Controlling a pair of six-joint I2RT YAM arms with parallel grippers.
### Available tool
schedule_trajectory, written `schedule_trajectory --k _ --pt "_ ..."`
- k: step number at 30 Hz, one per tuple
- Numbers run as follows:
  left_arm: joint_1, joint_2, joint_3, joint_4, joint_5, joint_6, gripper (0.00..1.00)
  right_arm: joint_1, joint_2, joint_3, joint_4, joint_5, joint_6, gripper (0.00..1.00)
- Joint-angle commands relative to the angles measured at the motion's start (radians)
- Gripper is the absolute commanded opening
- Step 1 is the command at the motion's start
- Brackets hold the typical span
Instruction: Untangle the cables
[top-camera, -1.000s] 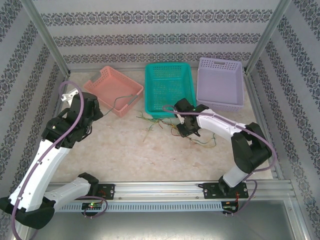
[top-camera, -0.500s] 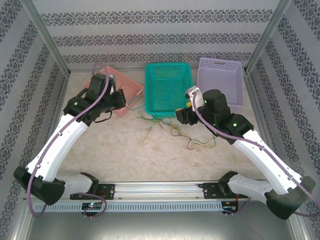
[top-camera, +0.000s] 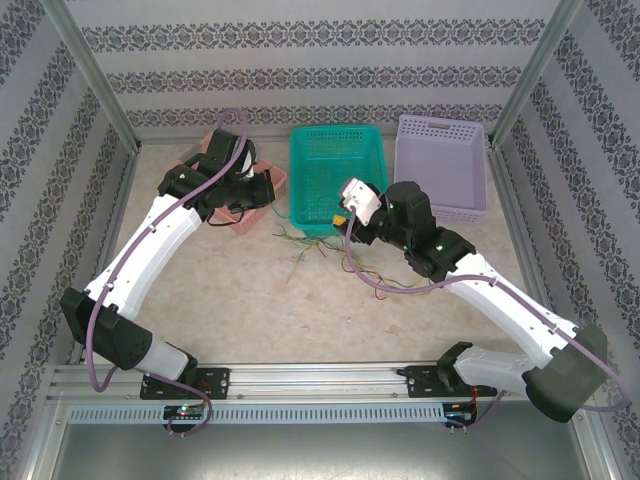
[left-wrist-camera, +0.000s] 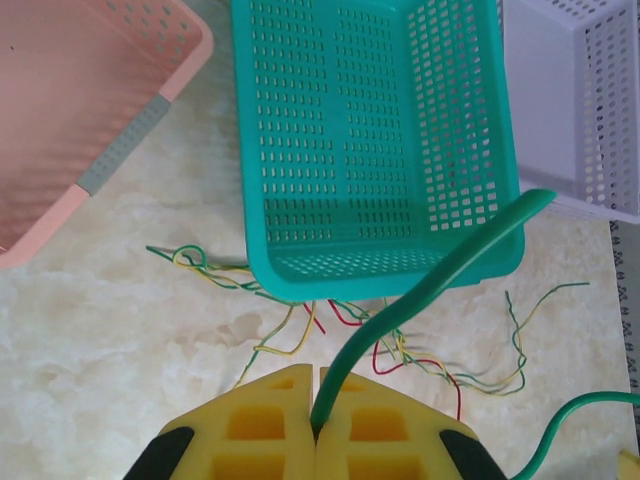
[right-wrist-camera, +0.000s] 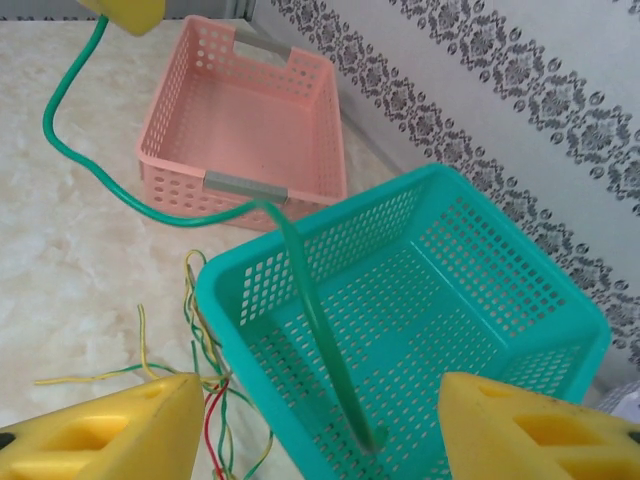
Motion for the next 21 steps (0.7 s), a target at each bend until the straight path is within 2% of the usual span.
schedule_trajectory --k 1,3,5,9,14,21 --pt "0.012 0.008 0.039 -0.027 0.024 0.017 0.00 0.017 0.013 0.044 0.041 0.060 -0.042 0.60" --pt "0.011 0.012 0.039 -0.022 0.029 0.014 0.00 0.017 0.023 0.052 0.035 0.075 -0.037 0.52" --pt "0.012 0.013 0.038 -0.019 0.029 0.009 0.00 0.017 0.033 0.064 0.024 0.071 -0.037 0.38" --pt "0.011 0.012 0.053 -0.021 0.000 0.006 0.00 0.020 0.044 0.097 -0.065 0.031 -0.034 0.00" --pt "0.084 0.006 0.077 0.056 -0.009 -0.057 0.00 0.044 0.022 0.090 -0.245 -0.102 0.001 0.00" --pt "0.243 0.032 0.092 0.332 0.090 -0.203 0.00 0.158 0.010 0.016 -0.396 -0.224 0.110 0.00"
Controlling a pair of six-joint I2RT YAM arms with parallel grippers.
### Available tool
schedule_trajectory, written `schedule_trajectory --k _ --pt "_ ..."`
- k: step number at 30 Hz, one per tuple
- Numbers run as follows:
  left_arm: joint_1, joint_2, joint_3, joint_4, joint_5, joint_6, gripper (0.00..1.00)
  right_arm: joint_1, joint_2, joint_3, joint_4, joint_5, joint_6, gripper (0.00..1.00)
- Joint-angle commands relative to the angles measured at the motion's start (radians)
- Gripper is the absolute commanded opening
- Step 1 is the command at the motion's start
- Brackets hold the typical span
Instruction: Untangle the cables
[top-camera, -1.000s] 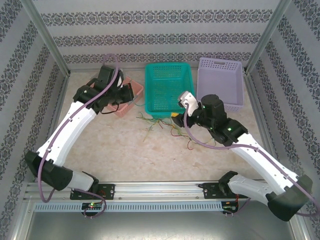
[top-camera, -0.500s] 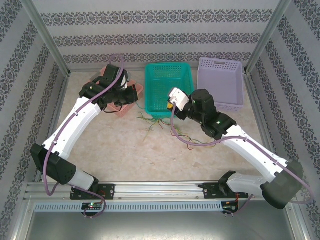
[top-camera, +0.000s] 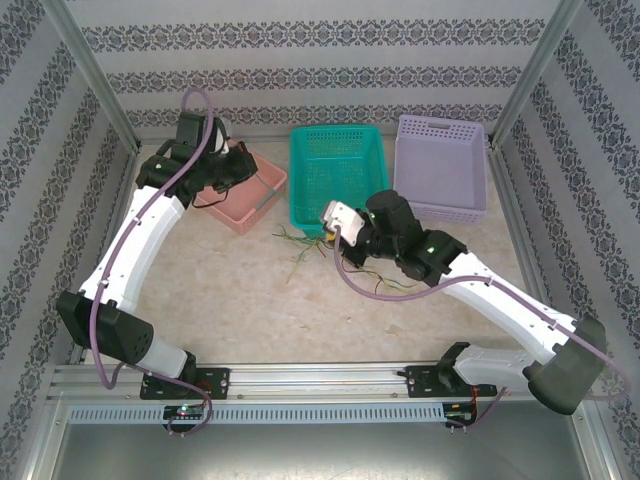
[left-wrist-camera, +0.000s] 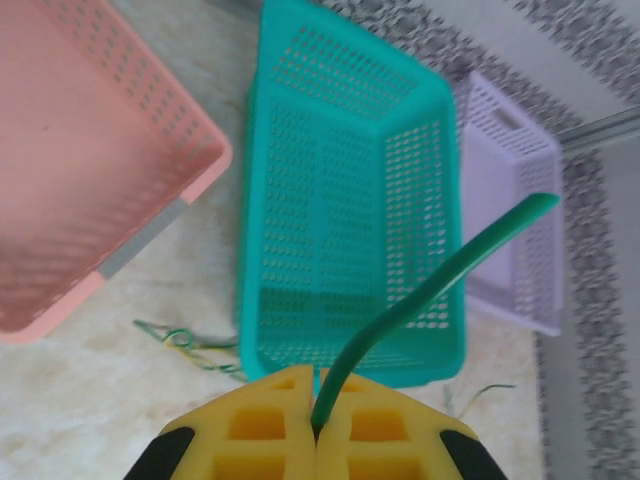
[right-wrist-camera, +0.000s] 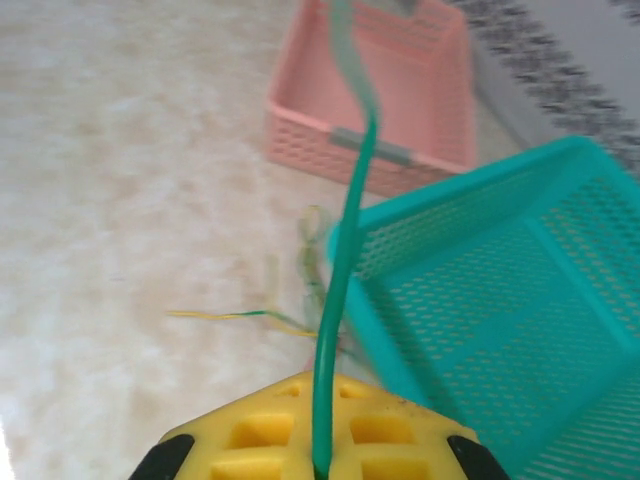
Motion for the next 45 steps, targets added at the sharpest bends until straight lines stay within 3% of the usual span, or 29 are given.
schedule_trajectory --k 1,5,15,20,21,23,25,30,35,40,43,45 --pt "0.088 0.027 0.047 0.222 -0.011 -0.100 0.00 0.046 -0.003 -0.038 -0.188 -0.110 0.075 0.00" --pt "0.143 0.051 0.084 0.259 -0.006 -0.157 0.00 0.095 0.036 -0.057 -0.227 -0.133 0.098 0.00" --pt "0.219 0.034 0.069 0.287 -0.038 -0.224 0.00 0.092 0.071 -0.071 -0.227 -0.162 0.068 0.00" --pt "0.245 0.051 0.079 0.274 0.027 -0.205 0.00 0.057 0.078 -0.040 -0.219 -0.209 0.096 0.00" --pt "0.245 0.061 0.089 0.253 0.046 -0.187 0.00 0.046 0.075 -0.029 -0.206 -0.210 0.118 0.07" --pt "0.245 0.073 0.100 0.207 0.074 -0.141 0.00 0.012 0.054 -0.001 -0.168 -0.207 0.173 0.41" --pt "0.245 0.066 0.085 0.180 0.076 -0.100 0.00 -0.024 0.020 0.017 -0.125 -0.157 0.233 0.55" --pt "0.248 0.040 0.076 0.118 0.003 -0.023 0.00 -0.162 -0.083 0.020 -0.017 -0.122 0.376 0.62" --pt "0.249 0.046 0.125 0.015 -0.131 0.051 0.00 -0.245 -0.192 -0.008 0.019 0.073 0.441 0.62" --pt "0.249 0.098 0.234 -0.132 -0.337 0.185 0.00 -0.265 -0.240 -0.043 0.019 0.203 0.515 0.61" --pt "0.257 0.129 0.271 -0.144 -0.451 0.255 0.00 -0.265 -0.240 -0.073 0.027 0.203 0.566 0.60" --pt "0.269 0.157 0.280 -0.123 -0.466 0.290 0.00 -0.263 -0.234 -0.087 0.030 0.189 0.604 0.60"
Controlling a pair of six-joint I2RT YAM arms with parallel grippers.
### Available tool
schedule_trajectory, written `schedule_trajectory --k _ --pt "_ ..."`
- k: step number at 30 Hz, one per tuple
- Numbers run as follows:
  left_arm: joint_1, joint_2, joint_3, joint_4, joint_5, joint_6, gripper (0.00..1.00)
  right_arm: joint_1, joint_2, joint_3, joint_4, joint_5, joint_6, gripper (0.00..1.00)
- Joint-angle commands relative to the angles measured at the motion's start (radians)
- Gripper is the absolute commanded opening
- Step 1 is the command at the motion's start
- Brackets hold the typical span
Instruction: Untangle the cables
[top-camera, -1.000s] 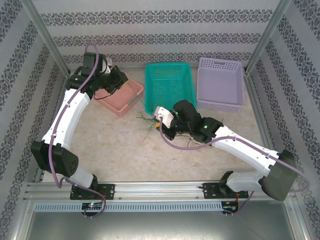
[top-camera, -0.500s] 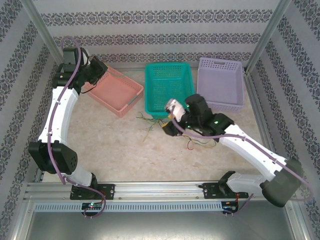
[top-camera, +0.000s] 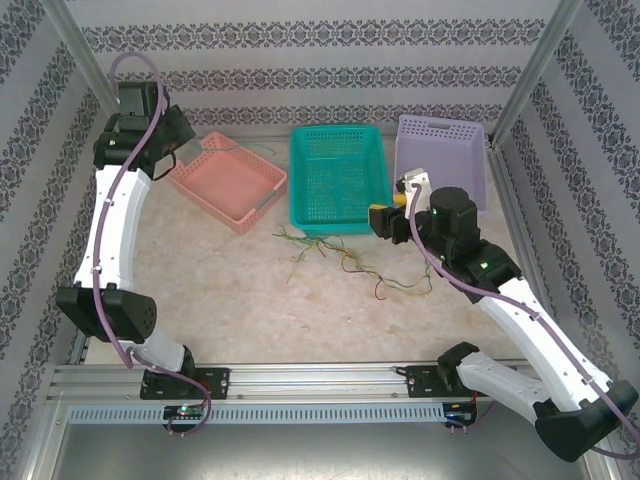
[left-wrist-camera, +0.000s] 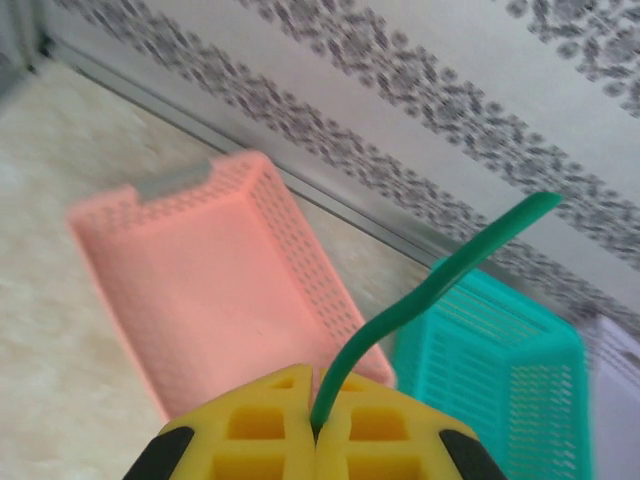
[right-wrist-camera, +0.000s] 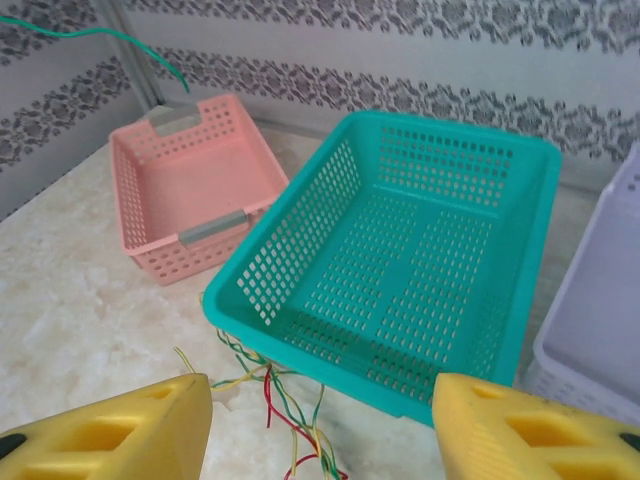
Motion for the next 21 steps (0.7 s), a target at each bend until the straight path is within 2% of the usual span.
schedule_trajectory --k 1,12,21 --pt "0.021 0.070 0.036 -0.053 -0.124 0.128 0.00 -0.004 0.014 -0.034 0.012 0.030 0.100 0.59" --pt "0.041 0.428 0.286 -0.161 -0.166 0.262 0.00 0.040 0.090 -0.021 0.004 0.007 0.119 0.58" --pt "0.034 0.618 0.334 -0.178 -0.050 0.313 0.00 0.041 0.114 -0.014 -0.029 -0.001 0.116 0.58"
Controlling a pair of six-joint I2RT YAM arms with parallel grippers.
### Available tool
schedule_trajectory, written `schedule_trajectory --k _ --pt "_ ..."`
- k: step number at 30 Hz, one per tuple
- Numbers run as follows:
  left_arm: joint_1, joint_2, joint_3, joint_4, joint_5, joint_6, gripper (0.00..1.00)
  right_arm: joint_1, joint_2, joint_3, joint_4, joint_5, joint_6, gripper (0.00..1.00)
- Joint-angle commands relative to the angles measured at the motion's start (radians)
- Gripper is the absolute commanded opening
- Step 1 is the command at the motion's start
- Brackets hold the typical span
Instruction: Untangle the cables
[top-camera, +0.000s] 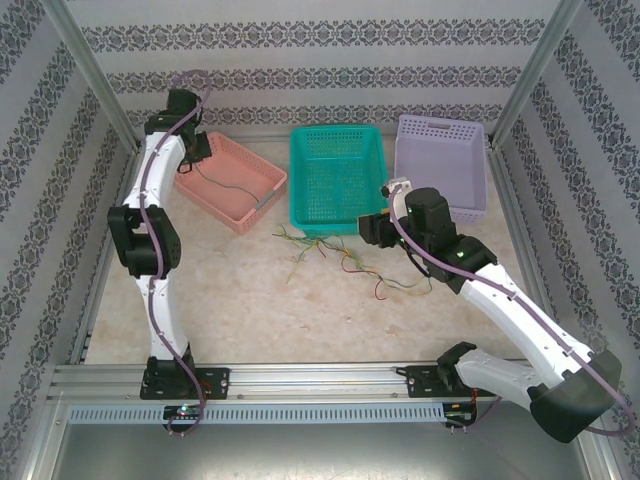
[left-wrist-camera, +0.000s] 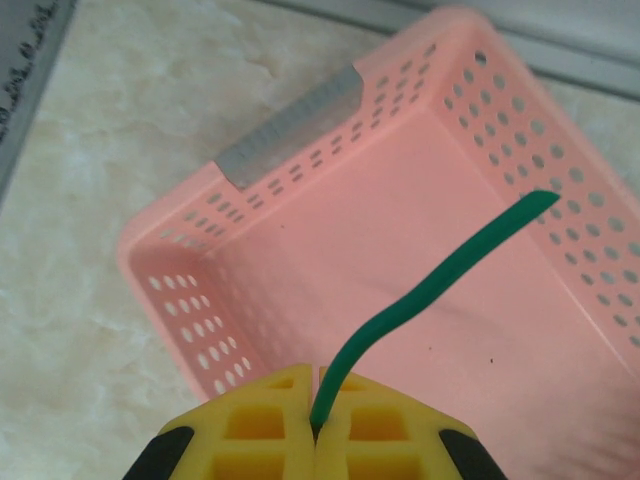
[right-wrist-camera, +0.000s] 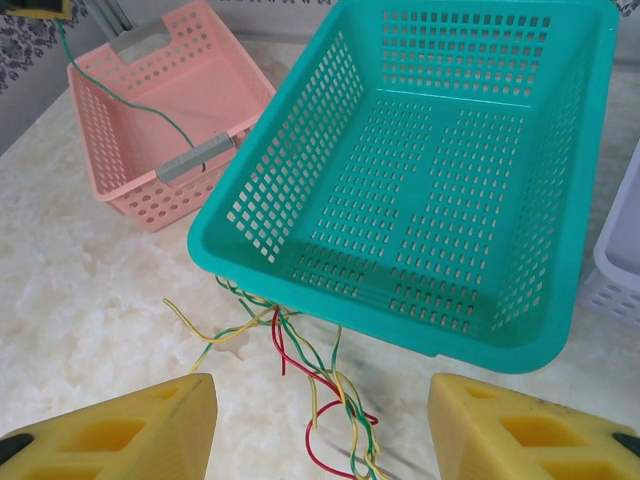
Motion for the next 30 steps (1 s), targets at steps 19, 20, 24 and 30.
schedule_trajectory --k 19,20,24,30 --pt "-0.003 0.217 0.165 -0.106 0.047 0.086 0.58 0.012 0.067 0.053 -0.047 -0.008 0.017 0.59" --pt "-0.003 0.203 0.167 -0.109 0.050 0.078 0.63 0.012 0.070 0.054 -0.045 -0.006 0.017 0.59" --pt "-0.006 0.134 0.166 -0.128 0.046 0.048 0.78 0.011 0.083 0.060 -0.033 -0.002 0.008 0.59" --pt "-0.007 -0.001 0.171 -0.131 0.044 -0.040 0.80 0.000 0.102 0.064 -0.042 0.030 -0.024 0.58"
